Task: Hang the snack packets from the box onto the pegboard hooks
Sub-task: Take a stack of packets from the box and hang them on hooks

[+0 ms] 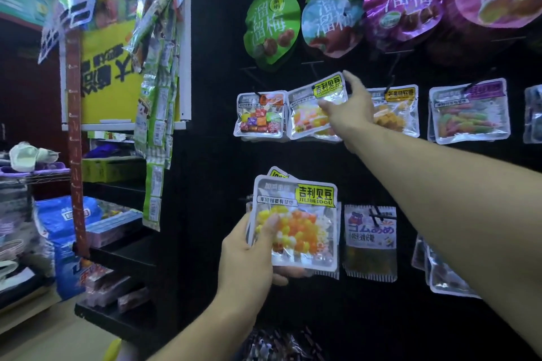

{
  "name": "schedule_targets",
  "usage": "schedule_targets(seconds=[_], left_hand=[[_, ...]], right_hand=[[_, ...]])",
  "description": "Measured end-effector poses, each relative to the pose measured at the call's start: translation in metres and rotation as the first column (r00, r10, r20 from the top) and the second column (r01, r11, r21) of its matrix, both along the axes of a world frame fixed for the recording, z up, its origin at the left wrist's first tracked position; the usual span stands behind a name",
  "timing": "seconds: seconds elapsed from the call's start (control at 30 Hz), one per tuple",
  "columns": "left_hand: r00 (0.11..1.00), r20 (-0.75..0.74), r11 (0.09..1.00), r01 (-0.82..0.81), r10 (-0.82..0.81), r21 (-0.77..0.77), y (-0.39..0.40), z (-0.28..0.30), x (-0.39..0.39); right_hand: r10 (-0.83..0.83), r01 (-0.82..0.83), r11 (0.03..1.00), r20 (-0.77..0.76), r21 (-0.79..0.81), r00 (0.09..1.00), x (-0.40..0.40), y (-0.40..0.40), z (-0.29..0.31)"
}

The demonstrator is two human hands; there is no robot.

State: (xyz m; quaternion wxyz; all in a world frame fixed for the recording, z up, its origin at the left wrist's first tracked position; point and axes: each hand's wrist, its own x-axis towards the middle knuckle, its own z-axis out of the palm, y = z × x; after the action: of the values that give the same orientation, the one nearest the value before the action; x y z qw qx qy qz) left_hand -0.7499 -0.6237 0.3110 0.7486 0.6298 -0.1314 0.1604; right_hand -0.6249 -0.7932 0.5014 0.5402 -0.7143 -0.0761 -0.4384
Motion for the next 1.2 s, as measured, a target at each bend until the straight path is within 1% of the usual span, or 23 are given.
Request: schedule_targets(seconds=[0.17, 0.3, 0.53, 0.73, 0.8, 0.83, 0.9, 0.97, 1.07, 1.2], left_hand=[[0.999, -0.028, 0.999, -0.041, 0.041, -0.021, 0.011, -0.009, 0.011], [0.997, -0.036, 0.997, -0.066, 0.065, -0.031, 0.018, -0.012, 0.018], [0.994, -0.080, 0.997, -0.073, 0.071, -0.017, 0.019, -0.027, 0.019], [0.994, -0.084, 0.997, -0.074, 0.073, -0.014, 0.020, -0.025, 0.018], [0.995, -0.078, 0.998, -0.070, 0.069, -0.005, 0.019, -0.023, 0.018], [0.995, -0.075, 0.998, -0.065, 0.065, -0.004, 0.019, -0.022, 0.018], [0.996, -0.069, 0.998, -0.055, 0.055, -0.004, 0.018, -0.022, 0.019], [0.996, -0.071, 0.999, -0.049, 0.049, -0.005, 0.019, -0.024, 0.021], [0.996, -0.079, 0.999, -0.050, 0.049, -0.007, 0.023, -0.030, 0.025], [0.994, -0.086, 0.998, -0.068, 0.068, -0.003, 0.029, -0.034, 0.028]], right_hand=[[-0.008, 0.007, 0.999, 0.045, 0.033, 0.999, 0.015, 0.004, 0.007], [-0.064, 0.063, 0.998, 0.052, 0.027, 0.997, 0.019, 0.008, 0.006], [-0.138, 0.138, 0.990, -0.002, -0.017, 0.990, 0.024, 0.006, 0.002], [-0.165, 0.161, 0.985, -0.052, -0.068, 0.985, 0.027, 0.000, 0.000], [-0.212, 0.202, 0.970, -0.066, -0.139, 0.975, 0.029, -0.003, 0.001], [-0.260, 0.239, 0.946, -0.073, -0.220, 0.963, 0.030, -0.005, 0.000], [-0.399, 0.333, 0.843, -0.078, -0.423, 0.914, 0.036, -0.009, -0.002], [-0.504, 0.381, 0.738, -0.080, -0.556, 0.860, 0.044, -0.011, -0.003], [-0.577, 0.386, 0.677, -0.127, -0.626, 0.807, 0.053, -0.010, -0.001], [-0.558, 0.351, 0.678, -0.142, -0.646, 0.817, 0.058, -0.014, -0.002]])
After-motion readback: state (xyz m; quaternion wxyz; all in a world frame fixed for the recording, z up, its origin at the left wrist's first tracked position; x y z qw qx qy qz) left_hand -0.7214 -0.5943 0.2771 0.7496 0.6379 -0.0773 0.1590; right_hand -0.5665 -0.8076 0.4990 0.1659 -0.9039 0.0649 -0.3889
